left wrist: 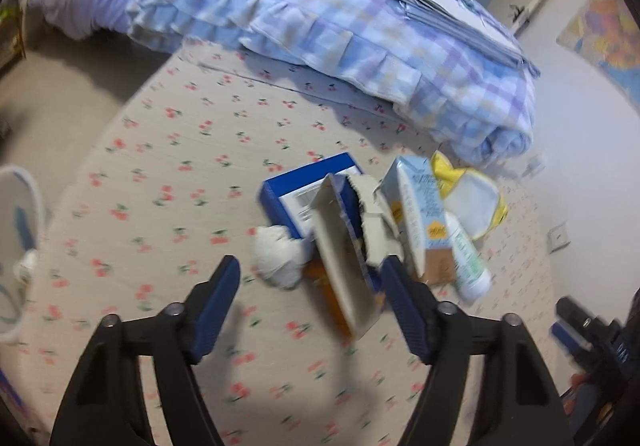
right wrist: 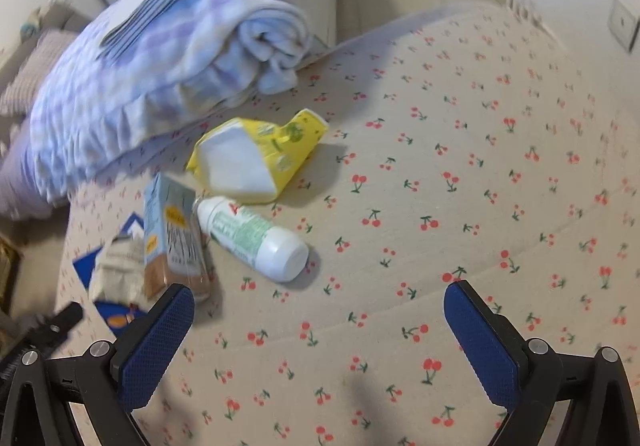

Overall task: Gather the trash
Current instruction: 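Grasp the torn cardboard flap with the left tool while the right tool grasps another white bottle, then carry the cardboard and bottle toward the wastebasket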

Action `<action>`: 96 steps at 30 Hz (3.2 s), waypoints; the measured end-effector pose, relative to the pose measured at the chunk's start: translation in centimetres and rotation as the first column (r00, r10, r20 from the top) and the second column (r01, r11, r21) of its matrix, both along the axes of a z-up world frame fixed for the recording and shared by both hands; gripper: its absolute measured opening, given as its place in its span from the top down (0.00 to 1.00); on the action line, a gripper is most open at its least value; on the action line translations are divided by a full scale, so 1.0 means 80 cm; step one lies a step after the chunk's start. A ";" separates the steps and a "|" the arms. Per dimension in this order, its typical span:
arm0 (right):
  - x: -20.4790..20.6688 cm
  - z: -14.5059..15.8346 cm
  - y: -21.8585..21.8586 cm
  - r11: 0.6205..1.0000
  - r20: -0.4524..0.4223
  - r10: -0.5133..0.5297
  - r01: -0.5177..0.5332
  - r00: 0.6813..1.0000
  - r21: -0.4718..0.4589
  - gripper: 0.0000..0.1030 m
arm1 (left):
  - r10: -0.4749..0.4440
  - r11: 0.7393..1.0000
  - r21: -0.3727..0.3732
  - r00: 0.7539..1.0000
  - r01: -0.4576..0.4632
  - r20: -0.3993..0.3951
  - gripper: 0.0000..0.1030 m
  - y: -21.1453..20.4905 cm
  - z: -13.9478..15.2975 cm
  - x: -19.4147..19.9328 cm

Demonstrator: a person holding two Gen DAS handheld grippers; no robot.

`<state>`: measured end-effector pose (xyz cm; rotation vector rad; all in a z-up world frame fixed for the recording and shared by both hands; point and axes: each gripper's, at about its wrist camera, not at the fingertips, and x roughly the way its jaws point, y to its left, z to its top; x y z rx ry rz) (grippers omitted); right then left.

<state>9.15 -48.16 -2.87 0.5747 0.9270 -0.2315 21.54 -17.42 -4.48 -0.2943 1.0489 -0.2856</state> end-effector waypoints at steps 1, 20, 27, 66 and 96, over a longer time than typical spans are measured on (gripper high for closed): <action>0.003 -0.003 -0.003 1.000 0.003 0.000 0.000 1.000 0.019 0.01 | 0.011 0.999 -0.038 1.000 -0.011 -0.003 0.39 0.000 -0.003 0.005; 0.105 -0.062 0.051 0.978 -0.061 0.196 -0.200 0.979 -0.063 0.24 | -0.044 0.991 -0.121 0.999 0.047 0.026 0.89 0.008 0.002 0.025; 0.109 -0.079 0.062 0.967 -0.106 0.236 -0.244 0.966 -0.071 0.51 | -0.056 0.994 -0.090 0.998 0.059 0.041 0.90 0.028 0.014 0.013; -0.027 0.048 0.141 0.925 -0.019 0.350 -0.349 0.937 -0.152 0.60 | 0.013 0.998 -0.065 0.987 -0.003 0.159 0.91 0.169 0.098 -0.095; 0.005 0.082 0.304 0.826 0.060 0.551 -0.533 0.832 -0.183 0.64 | 0.189 0.981 0.002 0.967 -0.192 0.172 0.91 0.326 0.093 -0.115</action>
